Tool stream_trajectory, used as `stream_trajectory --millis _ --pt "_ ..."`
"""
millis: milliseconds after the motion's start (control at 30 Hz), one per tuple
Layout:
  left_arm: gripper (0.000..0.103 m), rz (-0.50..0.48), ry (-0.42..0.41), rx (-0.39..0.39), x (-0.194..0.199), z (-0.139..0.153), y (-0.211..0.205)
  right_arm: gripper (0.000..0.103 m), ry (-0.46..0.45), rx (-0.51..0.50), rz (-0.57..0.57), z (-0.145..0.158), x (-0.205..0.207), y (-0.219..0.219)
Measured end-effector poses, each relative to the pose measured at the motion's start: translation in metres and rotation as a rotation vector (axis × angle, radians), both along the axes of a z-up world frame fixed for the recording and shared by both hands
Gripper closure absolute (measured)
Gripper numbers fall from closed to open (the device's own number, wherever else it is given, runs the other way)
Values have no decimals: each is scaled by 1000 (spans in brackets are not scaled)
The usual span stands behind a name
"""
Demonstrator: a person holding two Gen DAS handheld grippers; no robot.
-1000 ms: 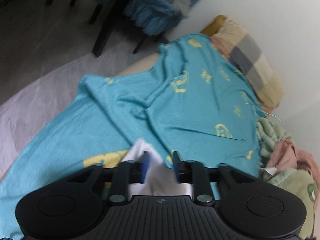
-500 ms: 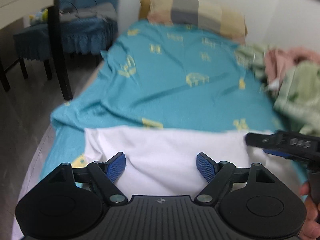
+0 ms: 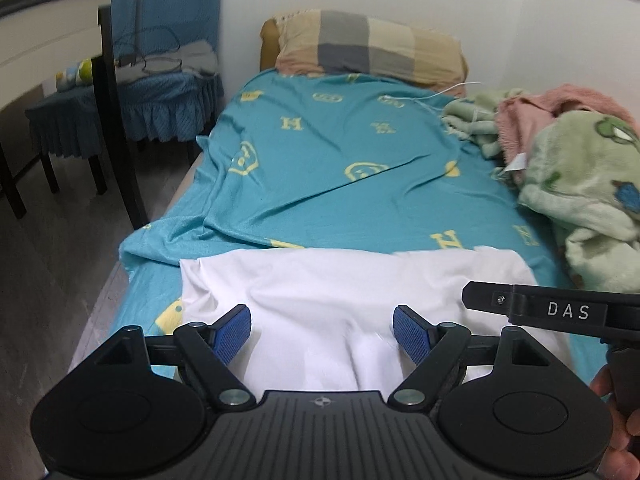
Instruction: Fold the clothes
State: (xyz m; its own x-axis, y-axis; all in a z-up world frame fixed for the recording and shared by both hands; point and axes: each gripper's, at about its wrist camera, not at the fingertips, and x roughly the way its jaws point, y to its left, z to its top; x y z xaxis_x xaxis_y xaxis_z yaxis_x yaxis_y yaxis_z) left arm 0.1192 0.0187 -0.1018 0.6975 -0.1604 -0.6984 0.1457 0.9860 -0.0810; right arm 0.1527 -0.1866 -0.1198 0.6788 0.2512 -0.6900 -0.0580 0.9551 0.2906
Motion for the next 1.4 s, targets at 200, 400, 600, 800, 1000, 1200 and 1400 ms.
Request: stream_trajectory --millis 200,400,600,800,1000,1200,1400 --pt "22 21 21 34 -30 2 1 37 -7 -47 24 12 -40 6" --pt "14 47 91 27 -26 -15 8 38 79 -79 28 -13 -41 12" --pt "15 52 87 26 -29 -17 7 37 100 -90 21 -22 -40 16" --pt "8 143 91 -337 -55 19 42 38 115 -23 -5 -22 -38 6" --pt "8 233 291 -539 -45 -19 65 37 136 59 -49 -21 -34 -4" --pt "8 318 419 -716 -25 -65 84 38 148 125 -78 -21 -35 -13" --pt "8 380 450 -816 -36 -75 96 38 157 189 -110 -21 -35 -24"
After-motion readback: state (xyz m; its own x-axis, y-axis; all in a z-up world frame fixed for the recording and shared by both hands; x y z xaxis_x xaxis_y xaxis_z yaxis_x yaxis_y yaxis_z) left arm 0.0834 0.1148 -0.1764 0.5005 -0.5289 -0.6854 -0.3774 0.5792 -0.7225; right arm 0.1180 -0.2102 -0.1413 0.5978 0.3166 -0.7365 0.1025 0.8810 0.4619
